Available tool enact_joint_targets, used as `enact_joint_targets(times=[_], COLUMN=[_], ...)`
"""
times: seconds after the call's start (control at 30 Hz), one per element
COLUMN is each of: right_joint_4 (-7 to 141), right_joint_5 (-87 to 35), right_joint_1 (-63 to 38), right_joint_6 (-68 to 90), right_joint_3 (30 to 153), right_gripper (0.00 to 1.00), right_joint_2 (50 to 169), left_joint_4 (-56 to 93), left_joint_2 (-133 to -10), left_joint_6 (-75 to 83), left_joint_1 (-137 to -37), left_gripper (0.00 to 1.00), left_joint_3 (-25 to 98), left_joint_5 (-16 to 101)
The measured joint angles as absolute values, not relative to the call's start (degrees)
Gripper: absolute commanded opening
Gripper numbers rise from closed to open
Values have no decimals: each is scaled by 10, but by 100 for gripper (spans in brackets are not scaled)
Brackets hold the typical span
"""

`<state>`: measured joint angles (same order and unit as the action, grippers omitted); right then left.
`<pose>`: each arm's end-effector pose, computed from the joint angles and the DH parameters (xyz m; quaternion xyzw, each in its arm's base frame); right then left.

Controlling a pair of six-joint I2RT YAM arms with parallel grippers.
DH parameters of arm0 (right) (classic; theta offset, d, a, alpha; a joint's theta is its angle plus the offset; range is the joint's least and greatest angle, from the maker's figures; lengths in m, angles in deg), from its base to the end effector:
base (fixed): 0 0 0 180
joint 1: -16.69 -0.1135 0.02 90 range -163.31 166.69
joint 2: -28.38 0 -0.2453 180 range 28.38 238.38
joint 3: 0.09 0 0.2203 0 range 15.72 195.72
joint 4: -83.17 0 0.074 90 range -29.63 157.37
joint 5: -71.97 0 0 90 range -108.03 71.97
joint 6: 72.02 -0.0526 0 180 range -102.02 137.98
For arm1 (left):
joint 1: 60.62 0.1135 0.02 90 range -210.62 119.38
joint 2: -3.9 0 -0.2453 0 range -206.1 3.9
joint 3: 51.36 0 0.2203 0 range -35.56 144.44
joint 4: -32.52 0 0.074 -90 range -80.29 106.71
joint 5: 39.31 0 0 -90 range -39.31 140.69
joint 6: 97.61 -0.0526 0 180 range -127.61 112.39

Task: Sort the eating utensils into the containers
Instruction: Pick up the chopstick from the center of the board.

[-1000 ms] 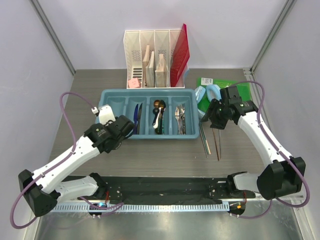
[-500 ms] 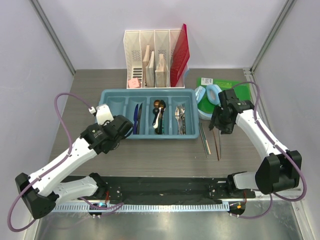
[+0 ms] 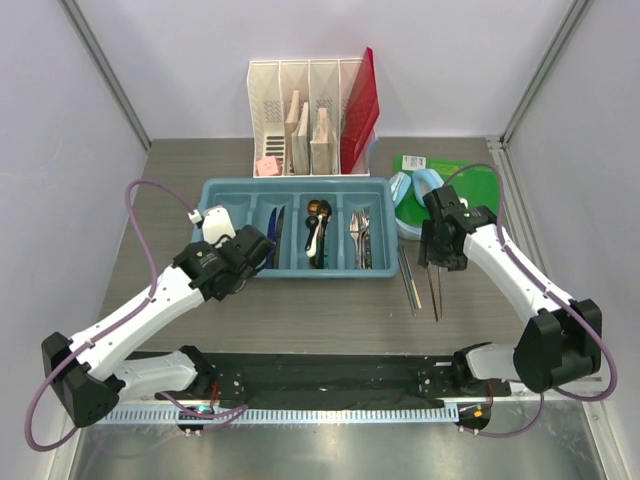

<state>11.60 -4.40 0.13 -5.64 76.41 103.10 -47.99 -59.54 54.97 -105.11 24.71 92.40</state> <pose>0.2132 0.0505 0.2396 0.0810 0.9744 -0.0499 0.2037 0.1443 -0.0927 0.2762 -0.2116 0.8950 0.0635 0.3875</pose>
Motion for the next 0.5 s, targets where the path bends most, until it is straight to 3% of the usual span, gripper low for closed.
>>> enact_joint_targets(times=[0.33, 0.4, 0.5], right_joint_4=[114, 116, 116], right_joint_5=[-72, -79, -100], right_joint_1=[2, 5, 22], right_joint_6=[-58, -63, -71], right_joint_3=[794, 798, 798], right_gripper=[61, 66, 67], right_joint_2=[1111, 1127, 1129], left_joint_4=[-478, -478, -479], left_joint_2=[-596, -595, -588], left_joint_6=[550, 550, 550], left_joint_1=[-1051, -1051, -1051], left_gripper=[53, 53, 54], left_joint_3=[252, 252, 252], left_joint_5=[921, 921, 922])
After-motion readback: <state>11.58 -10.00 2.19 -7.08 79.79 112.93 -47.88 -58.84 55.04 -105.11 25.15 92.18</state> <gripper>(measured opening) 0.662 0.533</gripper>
